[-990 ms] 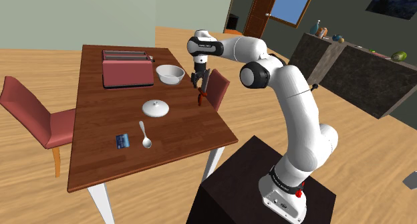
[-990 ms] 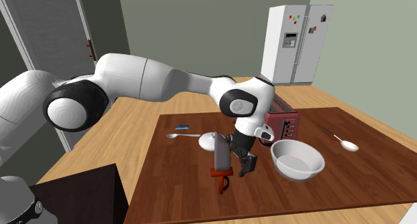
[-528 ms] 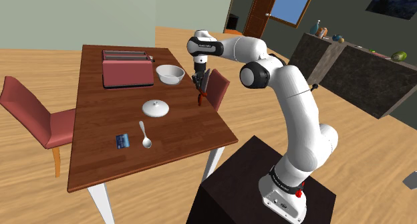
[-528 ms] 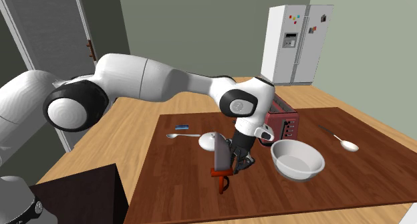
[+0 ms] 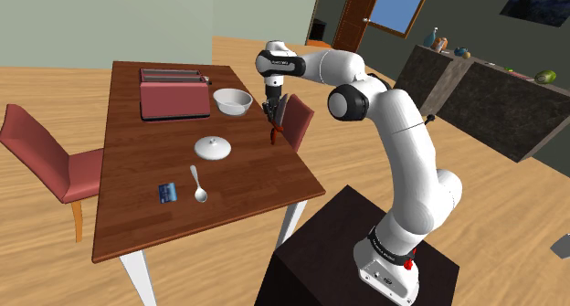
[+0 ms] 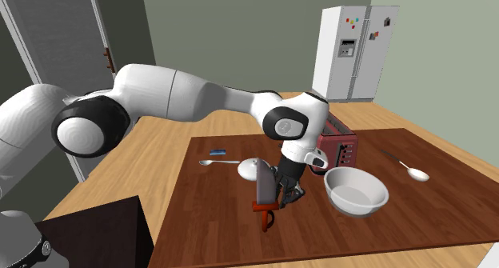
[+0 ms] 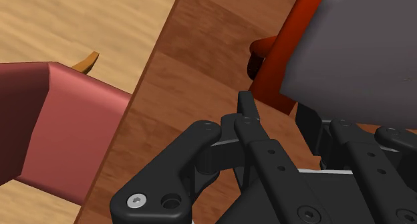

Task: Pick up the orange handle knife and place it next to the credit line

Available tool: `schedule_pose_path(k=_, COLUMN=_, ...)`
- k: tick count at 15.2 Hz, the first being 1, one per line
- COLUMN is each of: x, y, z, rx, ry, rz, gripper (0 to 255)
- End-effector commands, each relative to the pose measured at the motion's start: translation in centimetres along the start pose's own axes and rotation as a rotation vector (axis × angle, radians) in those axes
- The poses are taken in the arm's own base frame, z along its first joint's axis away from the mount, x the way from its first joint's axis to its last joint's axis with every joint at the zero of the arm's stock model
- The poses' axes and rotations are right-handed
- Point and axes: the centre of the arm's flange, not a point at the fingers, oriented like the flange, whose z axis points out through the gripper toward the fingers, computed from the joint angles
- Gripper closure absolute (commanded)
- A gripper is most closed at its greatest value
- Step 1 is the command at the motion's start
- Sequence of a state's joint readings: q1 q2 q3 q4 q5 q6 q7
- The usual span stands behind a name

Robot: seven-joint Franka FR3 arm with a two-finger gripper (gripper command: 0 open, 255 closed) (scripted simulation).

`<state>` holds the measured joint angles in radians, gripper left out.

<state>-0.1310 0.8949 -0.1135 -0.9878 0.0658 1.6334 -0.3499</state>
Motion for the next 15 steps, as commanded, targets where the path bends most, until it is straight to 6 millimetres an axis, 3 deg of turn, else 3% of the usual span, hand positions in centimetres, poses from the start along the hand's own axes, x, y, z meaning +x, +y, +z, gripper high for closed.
schedule_pose_path(k=1, x=-0.1, y=0.0, z=-0.5, rx=0.001, ry=-0.001, rz=0.0, gripper=255)
schedule_pose_path(k=14, x=-1.7, y=-0.4, z=-6.8, rx=0.001, ry=-0.001, rz=0.0, gripper=255)
schedule_pose_path(k=15, x=-1.9, y=-1.7, z=-6.7, rx=0.001, ry=-0.001, rz=0.0, gripper=255)
